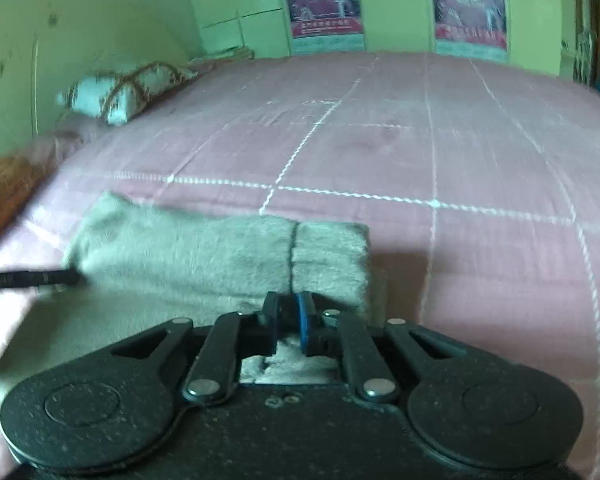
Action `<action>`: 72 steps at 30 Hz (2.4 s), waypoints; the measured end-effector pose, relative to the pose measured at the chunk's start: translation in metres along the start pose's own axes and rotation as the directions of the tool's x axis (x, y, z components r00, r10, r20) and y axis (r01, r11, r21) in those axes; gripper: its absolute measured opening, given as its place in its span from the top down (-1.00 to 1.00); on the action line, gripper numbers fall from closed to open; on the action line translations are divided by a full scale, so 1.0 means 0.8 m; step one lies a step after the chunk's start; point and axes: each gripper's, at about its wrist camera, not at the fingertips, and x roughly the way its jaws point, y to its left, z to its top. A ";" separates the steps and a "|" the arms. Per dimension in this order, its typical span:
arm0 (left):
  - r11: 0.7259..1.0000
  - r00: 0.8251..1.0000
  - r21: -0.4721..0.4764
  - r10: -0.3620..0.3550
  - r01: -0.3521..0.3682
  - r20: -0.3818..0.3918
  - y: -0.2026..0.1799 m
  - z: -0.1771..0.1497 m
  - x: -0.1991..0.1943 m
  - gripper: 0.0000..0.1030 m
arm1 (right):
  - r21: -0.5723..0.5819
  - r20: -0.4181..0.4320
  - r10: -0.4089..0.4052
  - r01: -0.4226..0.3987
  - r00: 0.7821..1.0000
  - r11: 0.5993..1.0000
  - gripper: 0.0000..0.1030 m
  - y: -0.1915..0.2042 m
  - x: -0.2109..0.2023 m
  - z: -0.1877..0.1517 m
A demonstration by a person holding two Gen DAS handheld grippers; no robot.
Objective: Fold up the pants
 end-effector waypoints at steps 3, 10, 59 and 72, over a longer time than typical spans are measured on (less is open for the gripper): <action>1.000 0.998 0.011 -0.024 0.023 0.049 -0.004 -0.009 -0.036 -0.49 | 0.001 0.101 0.028 -0.028 0.995 1.000 0.91 -0.001 -0.041 0.001; 0.987 0.999 0.163 0.021 -0.016 -0.029 -0.040 -0.055 -0.028 -0.57 | -0.171 -0.016 0.011 -0.013 1.000 0.985 0.83 0.033 -0.035 -0.051; 0.983 0.971 0.176 0.008 -0.052 0.241 -0.175 -0.324 -0.617 -1.00 | -0.096 0.285 -0.069 0.100 0.956 0.990 -0.88 0.184 -0.573 -0.298; 0.974 0.929 0.211 -0.001 -0.082 0.369 -0.204 -0.320 -0.696 -1.00 | -0.158 0.403 -0.049 0.122 0.914 0.980 -0.88 0.227 -0.634 -0.289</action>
